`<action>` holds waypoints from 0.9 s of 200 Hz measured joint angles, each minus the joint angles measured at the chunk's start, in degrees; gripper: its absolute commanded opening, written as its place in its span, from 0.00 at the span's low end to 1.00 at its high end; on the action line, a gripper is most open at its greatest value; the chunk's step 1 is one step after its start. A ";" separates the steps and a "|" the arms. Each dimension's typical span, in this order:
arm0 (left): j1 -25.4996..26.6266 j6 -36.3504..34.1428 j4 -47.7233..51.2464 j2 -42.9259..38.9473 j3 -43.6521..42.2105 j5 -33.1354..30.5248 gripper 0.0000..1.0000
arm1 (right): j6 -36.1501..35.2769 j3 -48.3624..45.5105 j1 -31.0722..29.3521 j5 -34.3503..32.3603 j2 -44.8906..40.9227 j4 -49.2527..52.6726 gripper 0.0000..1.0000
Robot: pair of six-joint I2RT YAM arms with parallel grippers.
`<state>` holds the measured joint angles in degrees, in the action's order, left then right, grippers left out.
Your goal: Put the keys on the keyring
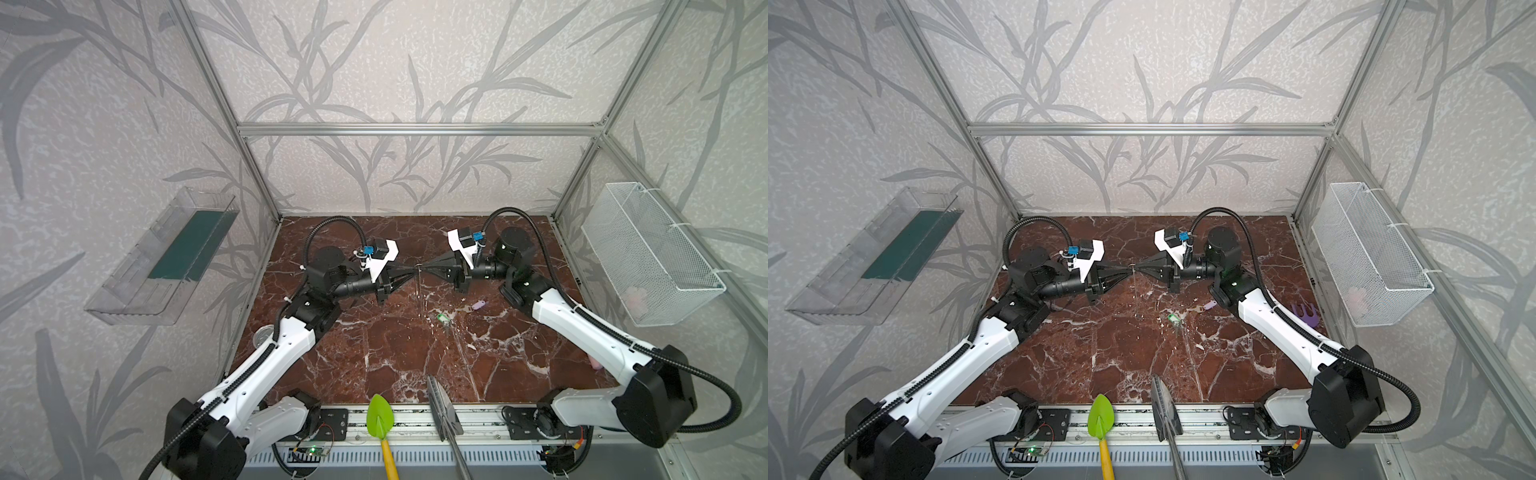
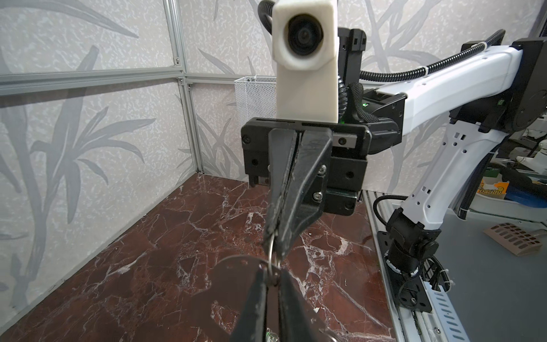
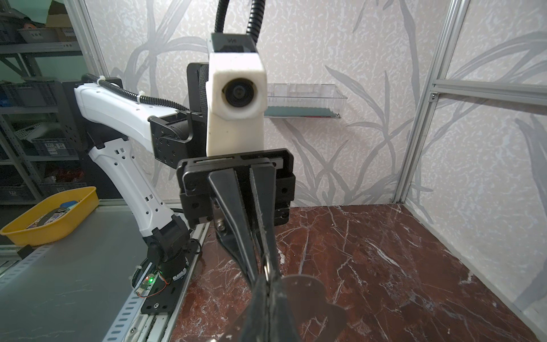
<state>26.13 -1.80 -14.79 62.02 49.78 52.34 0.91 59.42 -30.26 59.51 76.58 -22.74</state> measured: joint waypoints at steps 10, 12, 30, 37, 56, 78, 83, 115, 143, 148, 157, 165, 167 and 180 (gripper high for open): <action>0.00 -0.02 0.07 -0.13 0.00 -0.15 0.12 | 0.02 0.00 0.00 0.11 0.00 0.00 0.00; 0.00 -0.02 0.09 -0.22 0.00 -0.20 0.11 | 0.02 0.00 0.00 0.13 0.00 0.00 0.00; 0.00 -0.04 0.09 -0.48 0.00 -0.26 0.11 | 0.11 0.00 0.00 0.44 0.00 -0.04 0.00; 0.00 -0.04 0.09 -0.52 0.00 -0.26 0.11 | 0.15 0.00 0.00 0.55 0.00 -0.09 0.00; 0.00 -0.04 0.07 -0.55 0.00 -0.24 0.11 | 0.35 0.00 0.00 0.63 0.00 -0.15 0.00; 0.00 -0.02 -0.07 -0.55 0.00 -0.20 0.10 | 0.87 0.00 0.00 0.96 0.02 -0.37 0.00; 0.00 -0.02 -0.15 -0.55 0.00 -0.20 0.10 | 0.98 0.00 0.00 1.07 0.09 -0.52 0.00; 0.00 -0.02 -0.24 -0.55 0.00 -0.20 0.10 | 1.44 0.02 0.00 1.86 0.63 -1.53 0.00; 0.00 -0.02 -0.44 -0.52 0.00 -0.22 0.13 | 2.10 0.55 0.15 2.54 1.16 -1.90 0.00; 0.00 0.02 -0.50 -0.52 0.00 -0.22 0.13 | 2.25 0.59 0.15 2.58 1.22 -2.08 0.00; 0.00 0.00 -0.52 -0.52 0.00 -0.22 0.13 | 2.38 0.59 0.15 2.60 1.33 -2.40 0.00; 0.00 -0.02 -0.55 -0.52 0.00 -0.22 0.13 | 2.51 0.59 0.15 2.69 1.40 -2.60 0.00; 0.00 0.00 -0.55 -0.52 0.00 -0.22 0.13 | 2.54 0.59 0.15 2.71 1.40 -2.67 0.00; 0.00 0.00 -0.61 -0.52 0.00 -0.22 0.14 | 2.60 0.59 0.15 2.78 1.40 -2.78 0.00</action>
<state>26.13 -1.80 -15.40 61.49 49.78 52.12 3.51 60.01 -30.11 62.28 77.97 -25.52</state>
